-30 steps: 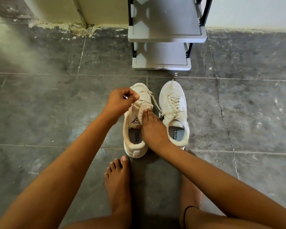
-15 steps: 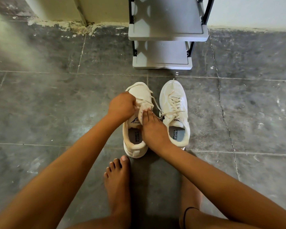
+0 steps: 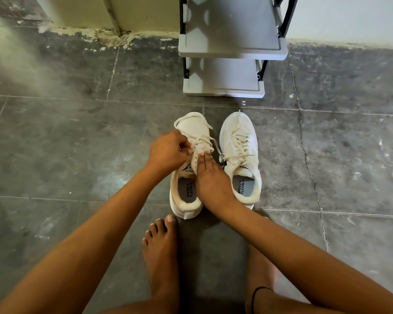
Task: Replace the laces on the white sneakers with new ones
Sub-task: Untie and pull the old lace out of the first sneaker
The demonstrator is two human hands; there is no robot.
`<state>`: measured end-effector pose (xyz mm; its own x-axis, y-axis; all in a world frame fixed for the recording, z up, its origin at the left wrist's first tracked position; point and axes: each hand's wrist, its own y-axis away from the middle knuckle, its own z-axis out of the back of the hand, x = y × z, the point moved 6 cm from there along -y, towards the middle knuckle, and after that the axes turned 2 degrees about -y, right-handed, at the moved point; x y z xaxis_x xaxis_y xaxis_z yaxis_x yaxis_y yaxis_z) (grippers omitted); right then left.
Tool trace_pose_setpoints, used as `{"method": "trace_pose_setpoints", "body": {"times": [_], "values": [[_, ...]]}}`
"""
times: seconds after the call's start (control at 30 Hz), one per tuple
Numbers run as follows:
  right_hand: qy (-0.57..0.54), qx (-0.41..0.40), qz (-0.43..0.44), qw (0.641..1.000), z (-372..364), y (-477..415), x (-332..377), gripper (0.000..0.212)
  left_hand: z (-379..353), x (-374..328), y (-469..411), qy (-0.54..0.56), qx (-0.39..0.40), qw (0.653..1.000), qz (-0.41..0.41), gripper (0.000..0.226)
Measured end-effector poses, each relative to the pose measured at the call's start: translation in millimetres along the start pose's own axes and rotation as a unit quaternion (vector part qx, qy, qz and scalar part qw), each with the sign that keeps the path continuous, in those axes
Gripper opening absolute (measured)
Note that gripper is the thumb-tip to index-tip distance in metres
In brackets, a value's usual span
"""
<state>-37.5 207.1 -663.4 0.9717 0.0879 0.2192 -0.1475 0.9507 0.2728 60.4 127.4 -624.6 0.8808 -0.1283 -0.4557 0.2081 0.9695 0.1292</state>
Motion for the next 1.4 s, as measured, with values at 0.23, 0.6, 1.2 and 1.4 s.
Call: {"method": "trace_pose_setpoints", "body": {"times": [0.23,0.6,1.2,1.4], "values": [[-0.015,0.001,0.0,1.0,-0.3,-4.1,2.7,0.062,-11.9,0.4,17.9,-0.014,-0.07,0.996,0.047,0.009],[-0.036,0.009,0.009,0.999,-1.4,-8.1,1.1,0.059,14.8,-4.7,12.2,0.182,-0.074,0.975,0.103,0.009],[-0.193,-0.056,0.004,0.979,43.9,-17.6,-14.2,0.056,3.4,24.3,18.8,-0.089,0.049,0.994,0.046,0.029],[-0.105,0.042,0.006,0.994,32.1,-32.8,-8.4,0.045,-5.6,18.5,24.8,-0.172,0.022,0.985,-0.012,0.032]]}}
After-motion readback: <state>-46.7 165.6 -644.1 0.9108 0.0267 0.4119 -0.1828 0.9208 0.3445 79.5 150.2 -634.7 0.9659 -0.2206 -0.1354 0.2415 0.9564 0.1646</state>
